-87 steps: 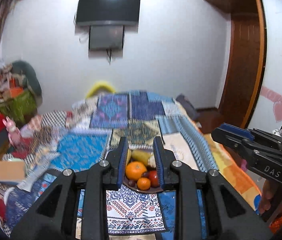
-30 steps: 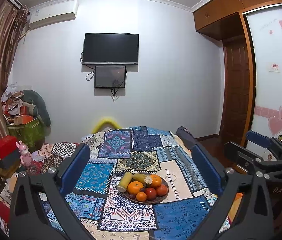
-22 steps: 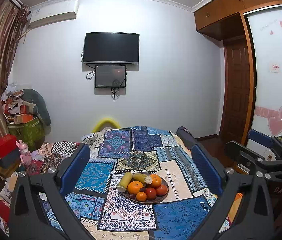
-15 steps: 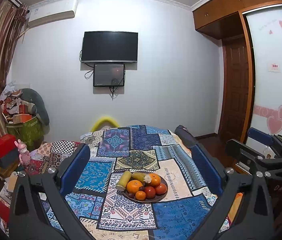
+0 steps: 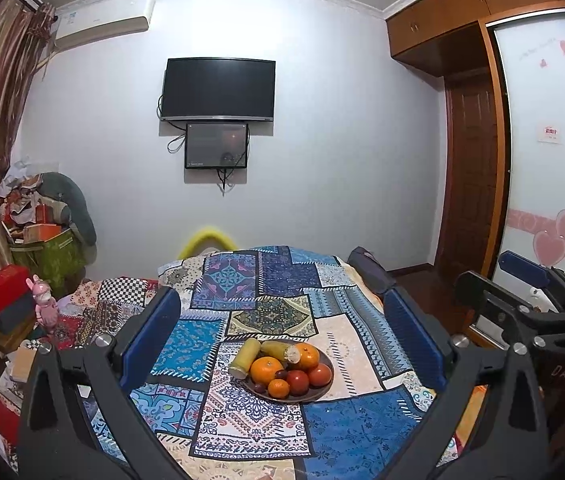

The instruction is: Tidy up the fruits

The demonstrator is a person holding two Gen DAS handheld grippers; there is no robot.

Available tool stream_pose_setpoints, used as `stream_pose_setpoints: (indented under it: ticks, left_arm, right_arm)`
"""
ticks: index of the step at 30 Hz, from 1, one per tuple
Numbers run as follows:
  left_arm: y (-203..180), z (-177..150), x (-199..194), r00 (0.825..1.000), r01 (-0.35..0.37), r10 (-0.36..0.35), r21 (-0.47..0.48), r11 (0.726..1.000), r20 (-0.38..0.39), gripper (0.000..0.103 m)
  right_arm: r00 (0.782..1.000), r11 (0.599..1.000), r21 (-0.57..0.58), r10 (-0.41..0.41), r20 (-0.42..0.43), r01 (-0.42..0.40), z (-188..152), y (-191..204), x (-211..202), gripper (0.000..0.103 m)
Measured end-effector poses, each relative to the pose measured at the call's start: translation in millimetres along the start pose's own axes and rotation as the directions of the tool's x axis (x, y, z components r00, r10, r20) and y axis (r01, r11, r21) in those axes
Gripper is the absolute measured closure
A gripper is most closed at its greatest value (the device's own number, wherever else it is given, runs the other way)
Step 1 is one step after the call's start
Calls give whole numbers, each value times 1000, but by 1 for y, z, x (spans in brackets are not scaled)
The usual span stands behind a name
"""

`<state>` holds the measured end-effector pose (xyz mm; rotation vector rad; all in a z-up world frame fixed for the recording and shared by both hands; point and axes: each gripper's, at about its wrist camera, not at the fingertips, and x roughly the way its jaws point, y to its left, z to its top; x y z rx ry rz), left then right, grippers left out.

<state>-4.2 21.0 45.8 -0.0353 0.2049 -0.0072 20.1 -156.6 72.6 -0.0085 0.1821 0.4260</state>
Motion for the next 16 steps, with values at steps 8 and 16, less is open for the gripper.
stream_pose_setpoints:
  ticks: [8,16]
  left_arm:
    - [3,0,3,1000,9,-10,-15,1000,-11,0]
    - [3,-2,6,1000,18,-19,-22,1000,-23,0]
  right_arm:
    - [1000,1000,6,-9,-2,9,-1,-1,0,0]
    - [1000,1000,4,-13,-9,13,-2,-2,2,0]
